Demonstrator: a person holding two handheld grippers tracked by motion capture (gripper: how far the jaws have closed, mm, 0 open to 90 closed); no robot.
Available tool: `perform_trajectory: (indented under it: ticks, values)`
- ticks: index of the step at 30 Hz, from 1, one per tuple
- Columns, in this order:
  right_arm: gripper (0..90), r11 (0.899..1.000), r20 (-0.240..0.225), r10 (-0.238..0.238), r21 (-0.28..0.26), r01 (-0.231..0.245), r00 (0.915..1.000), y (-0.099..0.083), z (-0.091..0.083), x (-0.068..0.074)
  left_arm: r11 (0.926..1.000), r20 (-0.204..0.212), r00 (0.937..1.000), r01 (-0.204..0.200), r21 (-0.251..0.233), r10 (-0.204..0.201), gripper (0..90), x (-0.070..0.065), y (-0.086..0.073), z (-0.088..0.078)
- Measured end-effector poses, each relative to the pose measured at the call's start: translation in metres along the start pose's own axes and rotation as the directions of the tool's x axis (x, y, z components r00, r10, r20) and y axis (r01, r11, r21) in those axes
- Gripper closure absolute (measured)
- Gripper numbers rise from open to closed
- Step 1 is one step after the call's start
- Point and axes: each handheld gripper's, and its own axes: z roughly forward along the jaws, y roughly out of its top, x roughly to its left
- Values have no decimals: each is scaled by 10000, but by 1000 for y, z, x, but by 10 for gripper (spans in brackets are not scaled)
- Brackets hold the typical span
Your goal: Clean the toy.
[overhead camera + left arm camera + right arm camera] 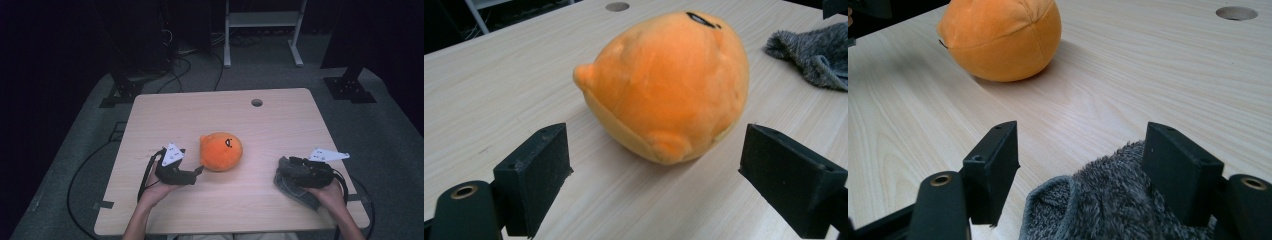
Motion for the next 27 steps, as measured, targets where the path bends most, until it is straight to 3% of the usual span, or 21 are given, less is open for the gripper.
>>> perform_trajectory:
  ticks: [11,27]
  values:
    - [295,10000,-9,35,9,-35,10000,0,0,1,9994,-243,9995,202,284,-195,114,5,-23,-10]
    - [295,9997,-1,41,-252,-41,10000,0,-5,3,9991,0,9995,315,286,-315,104,3,-38,-13]
